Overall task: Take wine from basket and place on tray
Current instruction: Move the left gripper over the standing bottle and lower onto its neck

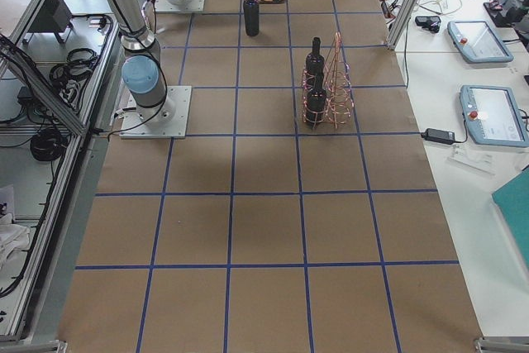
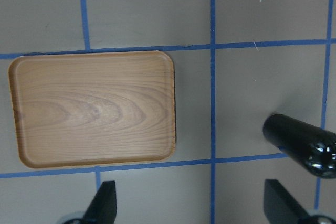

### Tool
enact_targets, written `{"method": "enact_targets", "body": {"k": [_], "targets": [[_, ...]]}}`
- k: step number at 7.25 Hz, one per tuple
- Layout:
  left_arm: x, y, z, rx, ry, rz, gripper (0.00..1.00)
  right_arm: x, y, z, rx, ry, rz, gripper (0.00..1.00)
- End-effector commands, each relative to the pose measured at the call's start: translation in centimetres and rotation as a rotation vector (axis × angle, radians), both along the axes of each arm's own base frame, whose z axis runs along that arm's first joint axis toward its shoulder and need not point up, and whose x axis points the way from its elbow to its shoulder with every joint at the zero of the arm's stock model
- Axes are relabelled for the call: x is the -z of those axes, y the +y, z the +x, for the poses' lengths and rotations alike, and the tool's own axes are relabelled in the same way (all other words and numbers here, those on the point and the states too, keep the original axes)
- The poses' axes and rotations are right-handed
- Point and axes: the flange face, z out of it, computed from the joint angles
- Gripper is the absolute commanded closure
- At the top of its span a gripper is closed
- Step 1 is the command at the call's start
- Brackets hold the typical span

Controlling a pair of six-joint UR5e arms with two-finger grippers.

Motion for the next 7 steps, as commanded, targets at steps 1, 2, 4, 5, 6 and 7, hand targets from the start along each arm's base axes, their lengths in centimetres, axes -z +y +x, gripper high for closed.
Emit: {"method": "enact_targets", "body": {"k": [1,2,4,5,6,7], "targets": [[0.8,2.2,-6.2,0.113,-0.006,0.008,0.00,-1.4,0.0,-3.4,-0.007,0.003,-0.031,0.00],[1.0,2.9,-7.5,0.156,0.003,0.007,0.00,-2.1,0.4,-3.6,-0.021,0.007,-0.053,0.00],[2.5,5.0,-11.1,0.251,-0.009,0.029,0.00,-2.0,0.5,-3.4,-0.023,-0.002,-0.054,0.00],[4.6,6.1,-12.5,0.288,-0.010,0.018,0.00,-2.1,0.6,-3.5,-0.021,0.001,-0.053,0.00],[6.2,6.6,-13.4,0.305,0.000,-0.005,0.00,-2.2,0.7,-3.4,-0.023,-0.002,-0.054,0.00],[7.4,7.1,-13.8,0.323,-0.006,0.011,0.00,-2.2,0.5,-3.4,-0.023,-0.003,-0.068,0.00]]}}
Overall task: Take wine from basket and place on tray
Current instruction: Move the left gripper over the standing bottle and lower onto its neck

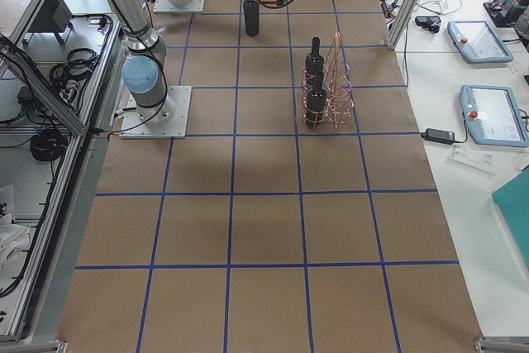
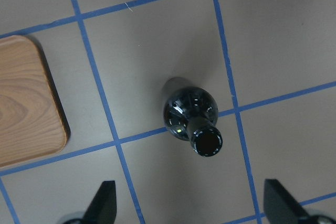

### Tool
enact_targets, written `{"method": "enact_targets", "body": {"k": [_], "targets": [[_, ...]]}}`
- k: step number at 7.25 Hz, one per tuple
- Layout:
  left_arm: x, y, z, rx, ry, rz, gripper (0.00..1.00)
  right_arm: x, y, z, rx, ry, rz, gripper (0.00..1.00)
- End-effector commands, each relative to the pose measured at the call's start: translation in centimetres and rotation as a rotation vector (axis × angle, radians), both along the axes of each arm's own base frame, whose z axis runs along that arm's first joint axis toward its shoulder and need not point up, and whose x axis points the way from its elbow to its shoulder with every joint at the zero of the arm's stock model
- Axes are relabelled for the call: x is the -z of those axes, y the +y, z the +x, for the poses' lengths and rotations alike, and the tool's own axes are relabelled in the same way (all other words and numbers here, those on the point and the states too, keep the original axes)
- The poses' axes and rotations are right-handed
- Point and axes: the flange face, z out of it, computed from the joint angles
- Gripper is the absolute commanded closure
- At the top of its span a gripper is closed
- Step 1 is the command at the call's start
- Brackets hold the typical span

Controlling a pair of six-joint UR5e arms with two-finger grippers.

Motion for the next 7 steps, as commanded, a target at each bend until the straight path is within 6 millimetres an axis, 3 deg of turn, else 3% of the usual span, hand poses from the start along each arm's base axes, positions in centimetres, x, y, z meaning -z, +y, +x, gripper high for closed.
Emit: {"method": "enact_targets", "body": {"k": [1,4,7], "targets": [[2.7,1.0,-0.9,0.031,-0.009,0.021,0.00,-0.2,-0.2,0.0,0.001,-0.003,-0.020,0.00],[4.8,0.0,-1.3,0.033,-0.021,0.048,0.00,-0.3,-0.2,0.0,-0.005,0.004,-0.027,0.00],[6.5,-0.8,-1.5,0.068,-0.025,0.064,0.06,-0.3,-0.2,0.0,-0.006,0.004,-0.028,0.00]]}}
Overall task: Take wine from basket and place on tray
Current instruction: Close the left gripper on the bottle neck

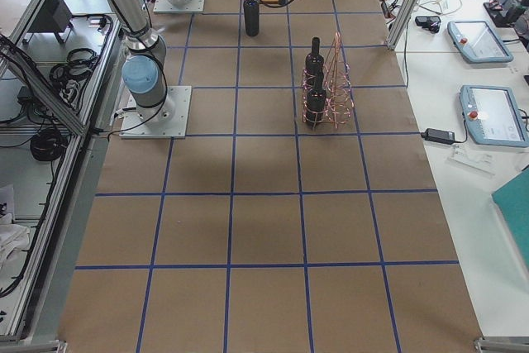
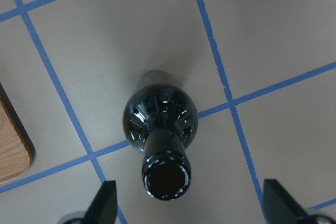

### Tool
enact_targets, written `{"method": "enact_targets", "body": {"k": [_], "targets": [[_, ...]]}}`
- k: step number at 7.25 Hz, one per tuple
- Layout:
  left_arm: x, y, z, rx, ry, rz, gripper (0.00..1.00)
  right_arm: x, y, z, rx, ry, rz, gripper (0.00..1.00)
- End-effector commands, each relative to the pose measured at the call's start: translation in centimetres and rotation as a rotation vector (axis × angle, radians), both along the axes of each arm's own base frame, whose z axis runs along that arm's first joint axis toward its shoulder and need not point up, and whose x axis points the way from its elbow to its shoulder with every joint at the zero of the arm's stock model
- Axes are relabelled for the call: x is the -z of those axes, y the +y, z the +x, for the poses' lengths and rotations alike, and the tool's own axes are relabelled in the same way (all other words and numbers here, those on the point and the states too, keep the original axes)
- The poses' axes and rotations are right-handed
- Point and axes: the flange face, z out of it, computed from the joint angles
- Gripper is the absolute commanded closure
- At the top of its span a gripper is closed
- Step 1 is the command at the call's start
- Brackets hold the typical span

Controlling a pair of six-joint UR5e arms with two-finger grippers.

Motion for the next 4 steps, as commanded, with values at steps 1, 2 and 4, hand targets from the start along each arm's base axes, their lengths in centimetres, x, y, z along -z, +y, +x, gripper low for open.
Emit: {"method": "enact_targets", "body": {"k": [1,2,4], "targets": [[1.32,-0.72,0.15,0.037,-0.010,0.017,0.14,-0.22,-0.33,-0.10,-0.011,0.013,-0.031,0.00],[1.74,-0.96,0.23,0.062,-0.024,0.021,0.15,-0.40,-0.42,-0.52,-0.042,0.059,-0.048,0.00],[2.08,-1.27,0.26,0.059,-0.025,0.027,0.24,-0.24,-0.41,-0.43,-0.028,0.049,-0.039,0.00]]}}
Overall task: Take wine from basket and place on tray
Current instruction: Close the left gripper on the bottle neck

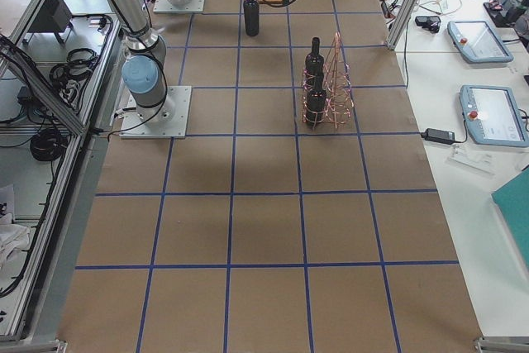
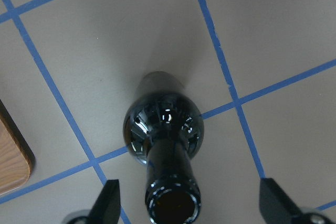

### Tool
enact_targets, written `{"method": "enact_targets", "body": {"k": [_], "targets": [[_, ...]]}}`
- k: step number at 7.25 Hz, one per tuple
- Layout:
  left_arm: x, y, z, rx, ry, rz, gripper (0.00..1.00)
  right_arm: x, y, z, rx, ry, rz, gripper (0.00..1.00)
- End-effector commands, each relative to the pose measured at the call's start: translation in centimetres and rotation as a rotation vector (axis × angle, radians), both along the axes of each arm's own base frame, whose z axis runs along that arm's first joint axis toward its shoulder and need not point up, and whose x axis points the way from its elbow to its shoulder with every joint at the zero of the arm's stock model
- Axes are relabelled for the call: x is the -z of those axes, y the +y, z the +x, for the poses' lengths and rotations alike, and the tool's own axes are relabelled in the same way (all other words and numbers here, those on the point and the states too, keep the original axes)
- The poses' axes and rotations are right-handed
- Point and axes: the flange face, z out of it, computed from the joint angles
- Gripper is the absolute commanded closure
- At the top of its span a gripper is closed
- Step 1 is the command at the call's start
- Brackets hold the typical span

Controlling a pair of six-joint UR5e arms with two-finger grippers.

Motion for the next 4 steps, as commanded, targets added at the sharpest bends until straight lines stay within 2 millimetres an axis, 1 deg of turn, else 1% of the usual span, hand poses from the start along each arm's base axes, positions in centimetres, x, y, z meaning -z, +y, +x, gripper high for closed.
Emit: {"method": "enact_targets", "body": {"k": [1,3,4], "targets": [[0.17,-0.29,0.01,0.002,-0.002,0.003,0.32,0.05,-0.01,0.00,-0.001,0.001,0.002,0.00],[0.08,-0.39,-0.06,-0.003,0.001,0.001,0.33,-0.07,0.17,0.06,0.026,-0.002,0.001,0.00],[0.15,-0.41,-0.11,-0.002,0.005,0.004,0.48,-0.09,0.20,0.06,0.027,-0.002,0.004,0.00]]}}
